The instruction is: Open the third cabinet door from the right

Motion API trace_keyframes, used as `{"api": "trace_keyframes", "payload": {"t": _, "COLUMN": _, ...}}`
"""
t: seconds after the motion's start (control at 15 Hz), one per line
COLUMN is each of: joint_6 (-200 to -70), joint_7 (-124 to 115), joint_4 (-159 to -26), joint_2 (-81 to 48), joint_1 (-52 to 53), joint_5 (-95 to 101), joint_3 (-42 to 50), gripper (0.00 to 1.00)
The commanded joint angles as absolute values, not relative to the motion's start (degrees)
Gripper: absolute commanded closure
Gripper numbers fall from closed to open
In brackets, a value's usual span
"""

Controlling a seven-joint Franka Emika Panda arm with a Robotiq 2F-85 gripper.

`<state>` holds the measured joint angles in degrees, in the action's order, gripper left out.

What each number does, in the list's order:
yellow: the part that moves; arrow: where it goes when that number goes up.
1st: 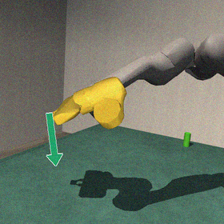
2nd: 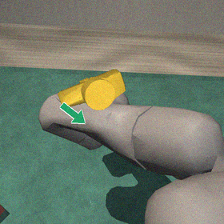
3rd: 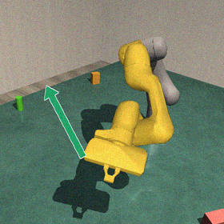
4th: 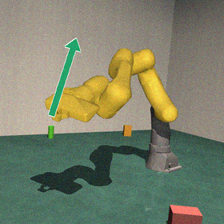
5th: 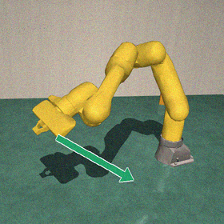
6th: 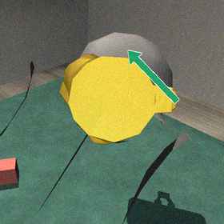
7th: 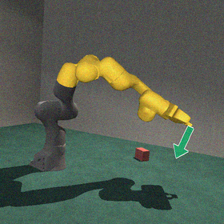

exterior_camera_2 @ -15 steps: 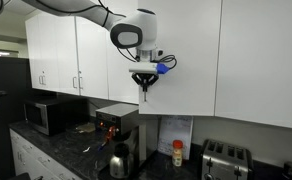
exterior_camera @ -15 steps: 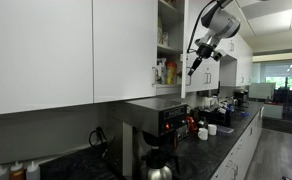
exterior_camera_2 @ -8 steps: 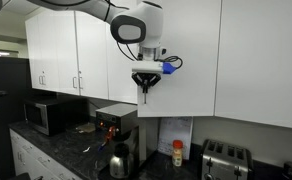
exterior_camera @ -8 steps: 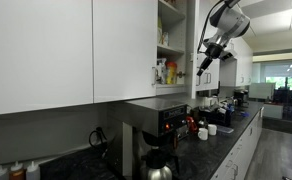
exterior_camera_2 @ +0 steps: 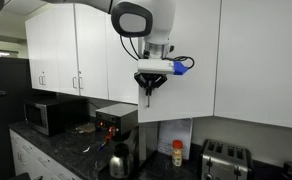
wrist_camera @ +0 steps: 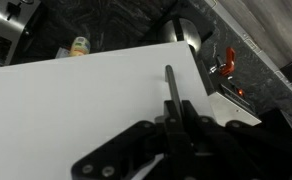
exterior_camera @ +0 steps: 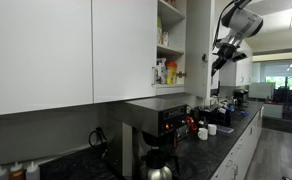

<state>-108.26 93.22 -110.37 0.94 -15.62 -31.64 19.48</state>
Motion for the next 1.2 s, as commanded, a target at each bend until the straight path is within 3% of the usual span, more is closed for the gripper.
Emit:
{"api": "trace_keyframes", "payload": {"t": 0.0, "joint_6": -97.64, "joint_7": 88.52, "joint_4": -105.73, "joint_2": 1.72, "joint_1": -17.75, "joint_5": -33.69, "joint_3": 20.45, "gripper": 0.98}}
{"api": "trace_keyframes", "payload": {"t": 0.53, "joint_6": -96.75, "joint_7": 88.97, "joint_4": -105.11, "joint_2": 1.21, "joint_1": -18.30, "joint_5": -33.62, "joint_3": 20.66, "gripper": 0.98}}
{"api": "trace_keyframes", "payload": {"t": 0.6, "joint_6": -96.45, "joint_7": 89.03, "joint_4": -104.98, "joint_2": 1.17, "joint_1": -18.30, "joint_5": -33.50, "joint_3": 20.65, "gripper": 0.65}}
{"api": "trace_keyframes", "payload": {"t": 0.87, "joint_6": -94.82, "joint_7": 88.06, "joint_4": -103.72, "joint_2": 0.50, "joint_1": -18.45, "joint_5": -33.20, "joint_3": 20.51, "gripper": 0.62}}
{"api": "trace_keyframes", "payload": {"t": 1.13, "joint_6": -88.20, "joint_7": 81.63, "joint_4": -98.99, "joint_2": 0.04, "joint_1": -18.94, "joint_5": -34.06, "joint_3": 20.65, "gripper": 0.33}}
